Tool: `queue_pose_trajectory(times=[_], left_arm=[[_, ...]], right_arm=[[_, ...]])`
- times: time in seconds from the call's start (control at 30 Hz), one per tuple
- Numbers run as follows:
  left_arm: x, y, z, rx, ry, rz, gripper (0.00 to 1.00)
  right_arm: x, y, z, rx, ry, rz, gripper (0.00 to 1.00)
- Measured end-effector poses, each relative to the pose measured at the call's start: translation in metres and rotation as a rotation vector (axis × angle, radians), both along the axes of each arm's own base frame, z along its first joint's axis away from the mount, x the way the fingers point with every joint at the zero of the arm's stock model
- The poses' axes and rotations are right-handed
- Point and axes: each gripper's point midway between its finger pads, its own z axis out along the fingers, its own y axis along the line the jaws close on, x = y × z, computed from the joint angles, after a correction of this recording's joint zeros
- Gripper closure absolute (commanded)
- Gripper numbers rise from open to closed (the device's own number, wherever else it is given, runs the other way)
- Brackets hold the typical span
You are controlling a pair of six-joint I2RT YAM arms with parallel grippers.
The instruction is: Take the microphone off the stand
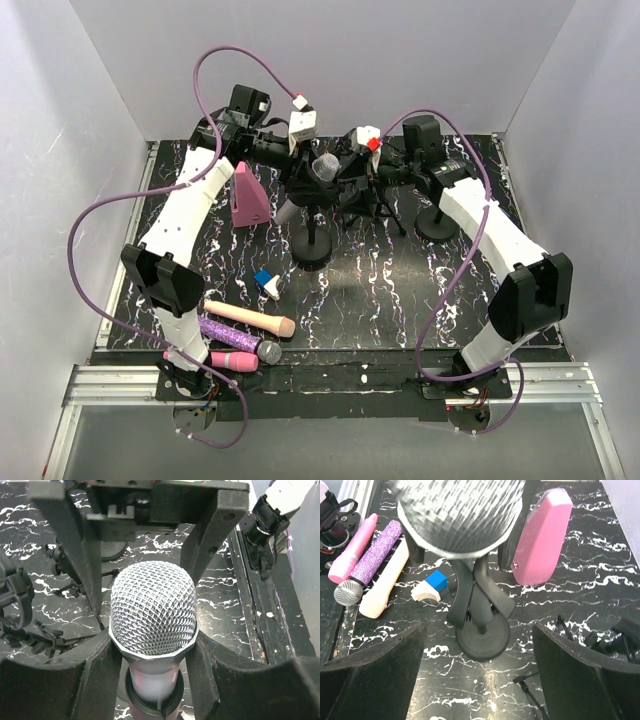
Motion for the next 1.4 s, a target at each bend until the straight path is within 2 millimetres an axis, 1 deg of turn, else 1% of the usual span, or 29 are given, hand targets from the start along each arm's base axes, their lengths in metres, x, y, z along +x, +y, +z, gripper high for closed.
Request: queue_pose_trajectory(times=[0.13,0.2,0.4,0.57,0.67,0.77,0.9,1.0,1.13,1.23,1.3,1.4], left_arm=[[-0.006,-0.005,-0.002,0.017,-0.045,-0.056,0.98],[-0.009,-0.006,-0.006,0.027,-0.047,-0.072,1.0],[-0.013,-0.006,-0.015,0.045,-0.043,-0.091,1.0],[-0.014,-0.006,-0.016,0.04,-0.06,-0.094,1.0],[-0.013,-0.006,-0.016,0.044,-0.069,-0.095,1.0],[-0.014,-0.005,-0.017,0.045,-0.075,-0.099,1.0],[-0.015,-0.005,-0.016,0.047,-0.08,-0.101,1.0],[-0.015,-0.004,-0.016,0.05,-0.082,-0.099,1.0],[-0.018,-0.005,-0.017,0.051,-0.084,-0.105,1.0],[-0.015,-0.005,-0.018,0.057,-0.105,-0.102,1.0],[-0.012,-0.005,-0.019,0.062,-0.116,-0.096,1.0],[-0.01,-0.004,-0.023,0.068,-0.127,-0.085,1.0]], right_arm=[[-0.001,0.013,0.003,0.012,-0.013,0.044,0.07],[-0.005,0.02,-0.001,0.012,-0.004,0.065,0.08],[-0.013,0.037,-0.011,0.011,0.026,0.106,0.12],[-0.014,0.037,-0.018,0.003,0.034,0.11,0.12],[-0.016,0.035,-0.028,-0.011,0.047,0.11,0.09],[-0.018,0.033,-0.035,-0.028,0.053,0.113,0.09],[-0.021,0.031,-0.038,-0.041,0.051,0.117,0.15],[-0.02,0.031,-0.038,-0.042,0.049,0.117,0.24],[-0.014,0.03,-0.038,-0.051,0.025,0.095,0.61],[-0.008,0.029,-0.039,-0.061,0.004,0.074,0.79],[-0.007,0.028,-0.04,-0.065,-0.002,0.068,0.89],[-0.008,0.028,-0.041,-0.067,0.003,0.071,0.98]])
